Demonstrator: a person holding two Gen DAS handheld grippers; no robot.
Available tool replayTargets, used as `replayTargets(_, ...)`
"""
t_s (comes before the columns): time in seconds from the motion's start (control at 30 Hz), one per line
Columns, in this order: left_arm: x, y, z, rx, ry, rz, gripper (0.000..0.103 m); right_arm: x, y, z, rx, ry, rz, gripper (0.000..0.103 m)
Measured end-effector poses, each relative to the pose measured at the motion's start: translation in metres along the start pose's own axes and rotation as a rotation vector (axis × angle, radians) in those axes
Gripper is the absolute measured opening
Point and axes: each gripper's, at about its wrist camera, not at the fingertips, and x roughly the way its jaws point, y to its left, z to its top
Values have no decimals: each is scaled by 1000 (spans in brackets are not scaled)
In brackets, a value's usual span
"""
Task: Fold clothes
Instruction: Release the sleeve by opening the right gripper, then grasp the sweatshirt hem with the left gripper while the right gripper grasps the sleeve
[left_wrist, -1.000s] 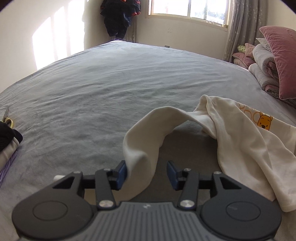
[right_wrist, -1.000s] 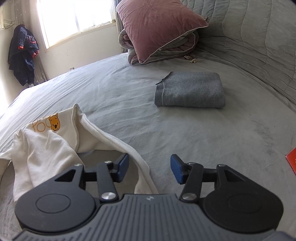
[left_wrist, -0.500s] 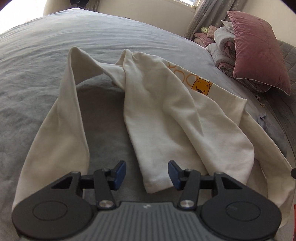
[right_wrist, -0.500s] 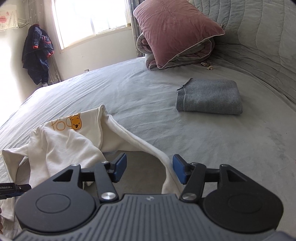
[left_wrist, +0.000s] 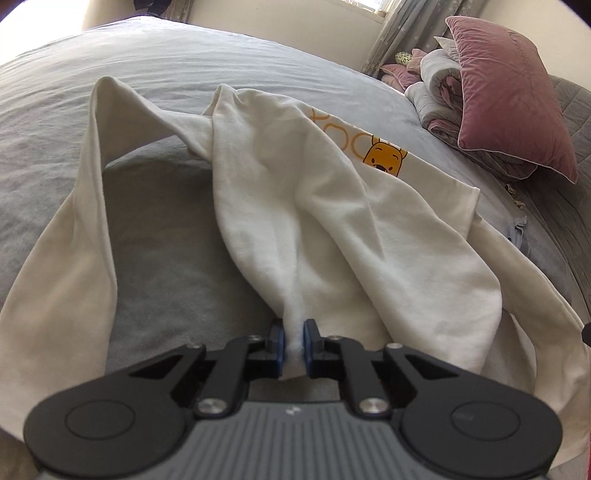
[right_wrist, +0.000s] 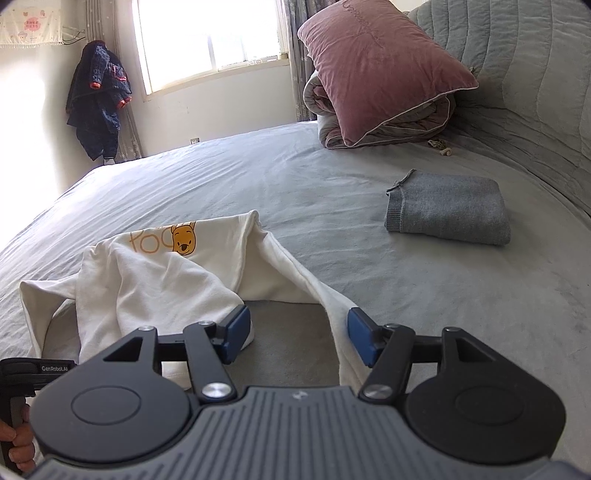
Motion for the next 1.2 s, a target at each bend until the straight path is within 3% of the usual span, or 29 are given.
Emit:
replayTargets(0.37,-43,21,-3,8,-10,6,9,-3,19,0,-71,-45,3,63)
replayTargets(0.8,-81,80,-18,-43,-38,-6,9,25,1,-5,70,161,205,63)
replayTargets(1.0,-78,104,-19,-113,-19,-7,9,44,-2,-15,121,260,219,63)
replayTargets(1.1,-75,111,-19,-134,-7,-5,9,56,3,-23,96,284,229,63)
replayTargets(1.2,-67,111,-17,-128,11,10,9,70,11,-34,84,273,293,62)
